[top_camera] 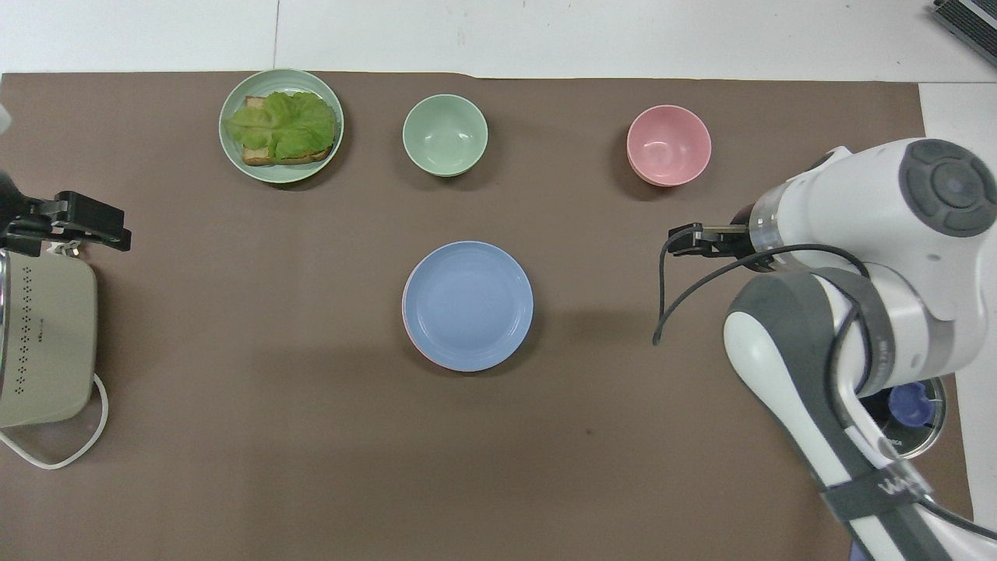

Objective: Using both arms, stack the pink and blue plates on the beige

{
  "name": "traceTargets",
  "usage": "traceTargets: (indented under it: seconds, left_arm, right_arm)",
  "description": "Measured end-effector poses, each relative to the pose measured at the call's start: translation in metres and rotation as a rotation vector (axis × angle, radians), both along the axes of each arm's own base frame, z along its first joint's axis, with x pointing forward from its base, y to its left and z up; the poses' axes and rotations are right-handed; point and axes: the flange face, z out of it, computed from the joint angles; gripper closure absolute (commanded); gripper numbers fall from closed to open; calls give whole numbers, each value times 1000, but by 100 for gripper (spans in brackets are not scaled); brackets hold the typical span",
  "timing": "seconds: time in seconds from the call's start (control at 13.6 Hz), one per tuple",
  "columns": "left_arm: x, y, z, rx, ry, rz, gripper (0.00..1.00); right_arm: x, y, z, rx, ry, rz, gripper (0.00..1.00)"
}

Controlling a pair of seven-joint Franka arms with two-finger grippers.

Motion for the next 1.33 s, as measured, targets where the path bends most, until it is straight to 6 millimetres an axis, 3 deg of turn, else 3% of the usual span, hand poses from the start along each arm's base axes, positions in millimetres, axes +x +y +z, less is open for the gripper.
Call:
traceTargets:
  seconds: [0.29,0.81,0.96,1.33]
  left_arm:
    - [0,0,0,0,0,0,0]
    - [0,0,0,0,0,0,0]
    - [0,0,0,0,0,0,0]
    - [0,0,0,0,0,0,0]
  right_arm:
    - [-25,-41,26,-5,111,-54,0]
    - [-33,-130,30,5,155,-14,0]
    - [-30,-132,52,3,110,-9,0]
    - [-36,-115,114,-30,36,33,0]
